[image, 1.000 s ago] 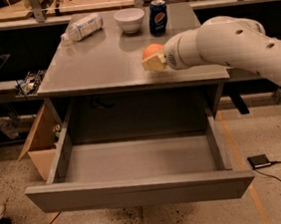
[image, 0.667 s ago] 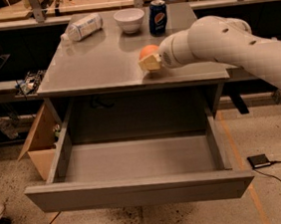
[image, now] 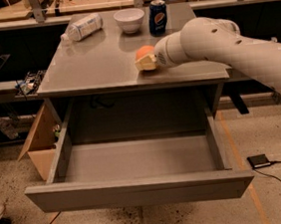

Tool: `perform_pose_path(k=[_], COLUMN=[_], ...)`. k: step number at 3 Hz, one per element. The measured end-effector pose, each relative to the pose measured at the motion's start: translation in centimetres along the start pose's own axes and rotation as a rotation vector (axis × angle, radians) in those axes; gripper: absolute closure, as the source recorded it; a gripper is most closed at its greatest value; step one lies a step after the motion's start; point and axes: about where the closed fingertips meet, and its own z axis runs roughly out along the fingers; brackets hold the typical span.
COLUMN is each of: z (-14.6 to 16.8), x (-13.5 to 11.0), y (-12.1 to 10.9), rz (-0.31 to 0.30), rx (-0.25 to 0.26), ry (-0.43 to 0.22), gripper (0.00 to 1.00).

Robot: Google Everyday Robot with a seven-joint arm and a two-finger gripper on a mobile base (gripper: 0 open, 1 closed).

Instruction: Pick orange from top drawer and place on counter

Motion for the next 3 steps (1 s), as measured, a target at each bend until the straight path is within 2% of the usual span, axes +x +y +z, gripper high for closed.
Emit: perform_pose_path(k=[3], z=[0.32], x=[-0.05], y=[0.45], rz=[-0.003], rx=[-0.007], ry=[0.001], gripper=[0.12])
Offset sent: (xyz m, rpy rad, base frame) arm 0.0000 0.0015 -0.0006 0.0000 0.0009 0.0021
